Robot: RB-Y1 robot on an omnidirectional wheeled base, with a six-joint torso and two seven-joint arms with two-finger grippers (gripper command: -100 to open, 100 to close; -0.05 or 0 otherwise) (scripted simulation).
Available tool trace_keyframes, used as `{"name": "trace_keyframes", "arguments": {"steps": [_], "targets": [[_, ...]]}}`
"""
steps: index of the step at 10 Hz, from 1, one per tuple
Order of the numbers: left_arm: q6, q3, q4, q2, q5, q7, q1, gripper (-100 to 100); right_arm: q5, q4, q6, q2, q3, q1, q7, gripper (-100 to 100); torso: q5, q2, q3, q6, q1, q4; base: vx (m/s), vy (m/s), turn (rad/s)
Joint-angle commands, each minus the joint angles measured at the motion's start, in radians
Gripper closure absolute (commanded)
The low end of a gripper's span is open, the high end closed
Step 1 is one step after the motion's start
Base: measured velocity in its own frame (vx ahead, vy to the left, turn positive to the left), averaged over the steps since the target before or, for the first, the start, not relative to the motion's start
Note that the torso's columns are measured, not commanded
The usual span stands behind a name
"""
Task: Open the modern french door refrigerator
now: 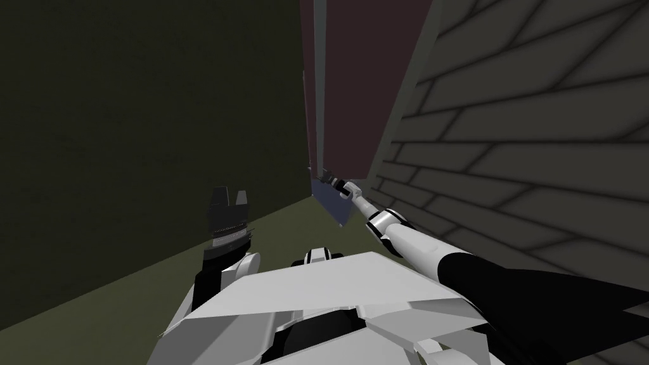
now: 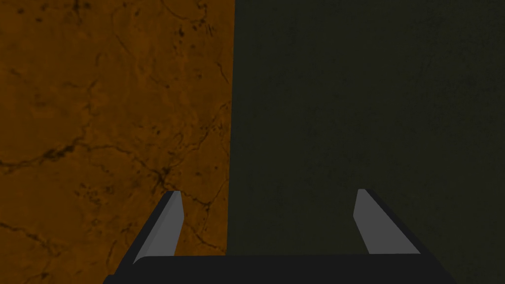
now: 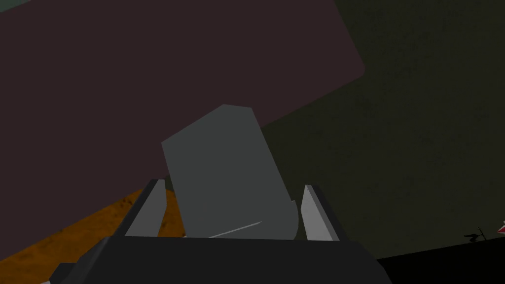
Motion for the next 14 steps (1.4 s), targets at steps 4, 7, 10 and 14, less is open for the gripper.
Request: {"name": "trace_keyframes", "arguments": {"steps": [4,7,10,14], "targets": [[0.000,0.000,0.000,0.000,0.000,0.000,0.000,0,-0.004,-0.025,-0.029,-0.028,0.050,-0.045,-0.081,-100,0.002,-0.003,-0.001,-0.001,0.008,0.000,-0.110,-0.109,0.045],[0.000,0.000,0.000,0.000,0.000,0.000,0.000,0,-0.004,-0.020,-0.013,-0.049,0.058,-0.082,-0.117,-100,0.001,0.003,0.001,-0.001,0.004,0.009,0.001,0.030,0.012],[0.000,0.000,0.000,0.000,0.000,0.000,0.000,0,-0.004,-0.017,-0.003,-0.064,0.064,-0.107,-0.142,-100,-0.001,0.017,0.011,0.001,-0.002,0.014,-0.003,0.004,0.015],[0.000,0.000,0.000,0.000,0.000,0.000,0.000,0,0.002,-0.013,0.003,-0.071,0.083,-0.096,-0.152,0,-0.001,0.015,0.010,0.001,-0.001,0.013,-0.010,0.001,0.006]]}}
